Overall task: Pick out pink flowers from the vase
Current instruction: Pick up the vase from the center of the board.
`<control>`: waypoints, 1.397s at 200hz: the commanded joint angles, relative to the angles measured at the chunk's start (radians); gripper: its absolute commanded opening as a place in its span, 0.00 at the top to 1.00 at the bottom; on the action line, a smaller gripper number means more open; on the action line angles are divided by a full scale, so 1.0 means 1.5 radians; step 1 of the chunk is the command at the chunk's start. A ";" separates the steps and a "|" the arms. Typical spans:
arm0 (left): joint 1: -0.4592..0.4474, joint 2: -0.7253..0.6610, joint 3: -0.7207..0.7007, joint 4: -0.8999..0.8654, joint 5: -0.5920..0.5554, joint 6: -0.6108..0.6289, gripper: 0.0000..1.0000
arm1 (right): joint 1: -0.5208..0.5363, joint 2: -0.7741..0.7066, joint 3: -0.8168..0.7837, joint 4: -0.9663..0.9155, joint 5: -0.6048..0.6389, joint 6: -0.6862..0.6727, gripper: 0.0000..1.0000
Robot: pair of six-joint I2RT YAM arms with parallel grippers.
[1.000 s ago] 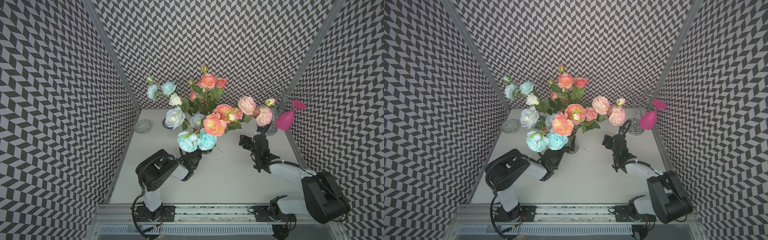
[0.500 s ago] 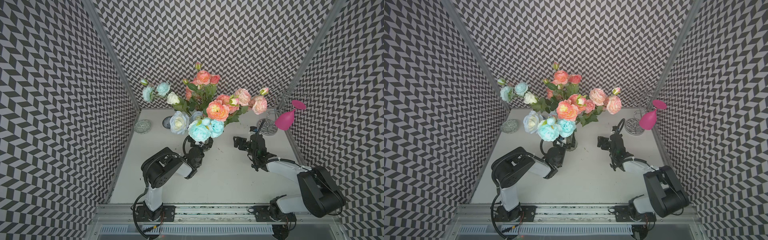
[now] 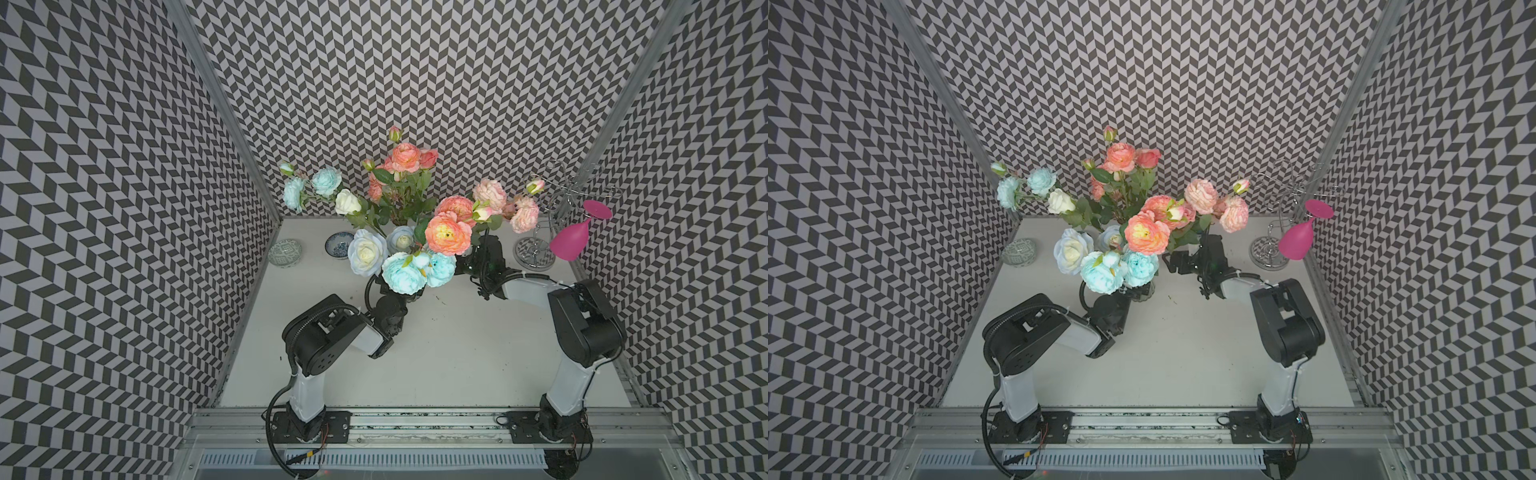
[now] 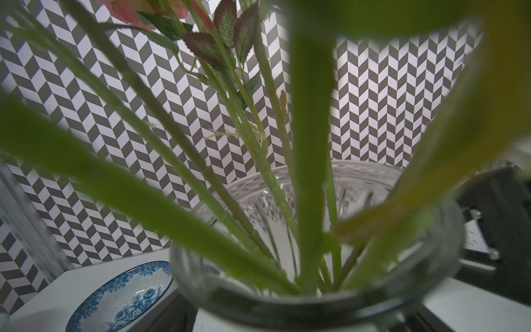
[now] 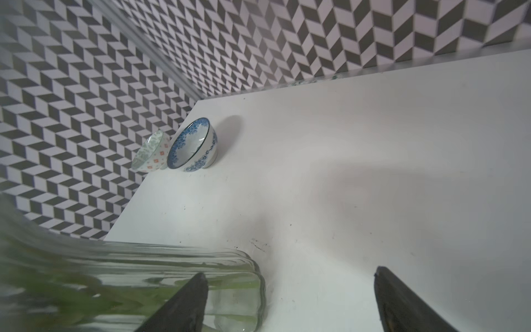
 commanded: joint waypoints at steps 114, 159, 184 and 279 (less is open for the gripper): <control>0.038 -0.038 -0.022 -0.040 0.152 -0.044 0.00 | 0.018 0.150 0.142 0.005 -0.149 -0.020 0.14; 0.039 -0.024 0.005 -0.051 0.146 -0.015 0.00 | 0.023 0.170 0.151 0.004 -0.171 -0.030 0.17; 0.047 -0.023 0.015 -0.045 0.126 -0.026 0.00 | 0.027 0.156 0.114 0.036 -0.175 -0.020 0.18; 0.069 -0.034 0.027 -0.079 0.116 -0.059 0.01 | 0.064 0.092 0.025 0.062 -0.151 -0.041 0.21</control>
